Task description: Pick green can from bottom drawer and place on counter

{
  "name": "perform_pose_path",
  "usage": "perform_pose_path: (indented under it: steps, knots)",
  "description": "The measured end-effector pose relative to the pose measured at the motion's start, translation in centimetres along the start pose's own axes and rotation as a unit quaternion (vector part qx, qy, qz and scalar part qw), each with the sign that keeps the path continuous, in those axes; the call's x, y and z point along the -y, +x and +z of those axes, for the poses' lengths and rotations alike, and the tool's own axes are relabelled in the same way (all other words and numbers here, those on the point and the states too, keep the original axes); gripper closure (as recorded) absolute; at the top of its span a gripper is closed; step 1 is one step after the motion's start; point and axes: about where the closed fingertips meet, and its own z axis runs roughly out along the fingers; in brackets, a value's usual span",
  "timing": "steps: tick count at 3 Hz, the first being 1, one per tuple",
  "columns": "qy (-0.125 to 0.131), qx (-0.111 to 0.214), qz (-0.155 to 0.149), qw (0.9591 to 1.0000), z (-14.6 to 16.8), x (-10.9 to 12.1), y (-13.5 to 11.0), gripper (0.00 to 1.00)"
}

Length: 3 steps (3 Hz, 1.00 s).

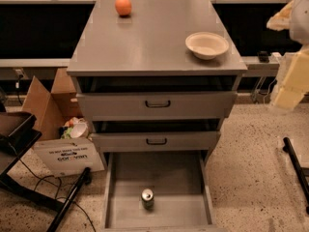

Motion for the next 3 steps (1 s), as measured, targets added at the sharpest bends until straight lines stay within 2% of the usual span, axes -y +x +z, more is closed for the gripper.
perform_pose_path:
  steps: [1,2,3]
  knots:
    - [0.024,-0.002,-0.013,0.9996,-1.7,0.4,-1.0,0.0]
    - [0.013,0.044,0.016,0.9988,3.2,0.2,5.1,0.0]
    - [0.025,0.116,0.019,0.9928,6.2,0.6,7.9,0.0]
